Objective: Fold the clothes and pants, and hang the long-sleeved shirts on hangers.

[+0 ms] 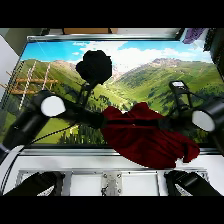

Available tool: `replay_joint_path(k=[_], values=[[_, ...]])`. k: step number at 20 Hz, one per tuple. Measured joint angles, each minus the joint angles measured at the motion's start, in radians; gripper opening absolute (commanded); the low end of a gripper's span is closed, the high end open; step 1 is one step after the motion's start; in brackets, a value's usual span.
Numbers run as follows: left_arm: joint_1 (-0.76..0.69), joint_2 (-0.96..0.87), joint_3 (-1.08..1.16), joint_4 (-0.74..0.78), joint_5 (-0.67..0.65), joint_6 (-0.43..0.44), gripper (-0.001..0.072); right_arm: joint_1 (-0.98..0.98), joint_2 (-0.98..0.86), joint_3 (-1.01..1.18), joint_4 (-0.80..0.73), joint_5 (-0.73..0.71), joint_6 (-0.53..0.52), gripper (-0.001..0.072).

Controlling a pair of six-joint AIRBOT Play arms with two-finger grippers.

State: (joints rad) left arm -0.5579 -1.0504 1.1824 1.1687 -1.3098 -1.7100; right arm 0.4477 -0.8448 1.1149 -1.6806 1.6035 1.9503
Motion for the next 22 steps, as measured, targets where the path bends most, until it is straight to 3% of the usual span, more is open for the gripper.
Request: replay_joint_path(k=[4,10,13,18,22], values=[[0.01,0.026,0.168,0.02,-0.019,0.003,0.0018,0.0,0.038,0.087,-0.011,0.011,0.01,0.002],[0.004,-0.13,0.753,0.033,0.027,0.018,0.0019,-0.003,-0.037,0.512,-0.069,-0.229,0.009,0.002],[-0.002,-0.152,0.939,0.016,0.134,0.018,0.0018,-0.002,-0.048,0.702,-0.063,-0.357,0.009,0.002],[-0.005,0.026,0.754,-0.023,0.47,0.018,0.0018,0.001,-0.011,0.819,-0.034,-0.478,0.009,0.0019],[-0.005,0.092,0.629,-0.018,0.526,0.013,0.0018,-0.001,-0.042,0.837,-0.044,-0.404,0.007,0.002]])
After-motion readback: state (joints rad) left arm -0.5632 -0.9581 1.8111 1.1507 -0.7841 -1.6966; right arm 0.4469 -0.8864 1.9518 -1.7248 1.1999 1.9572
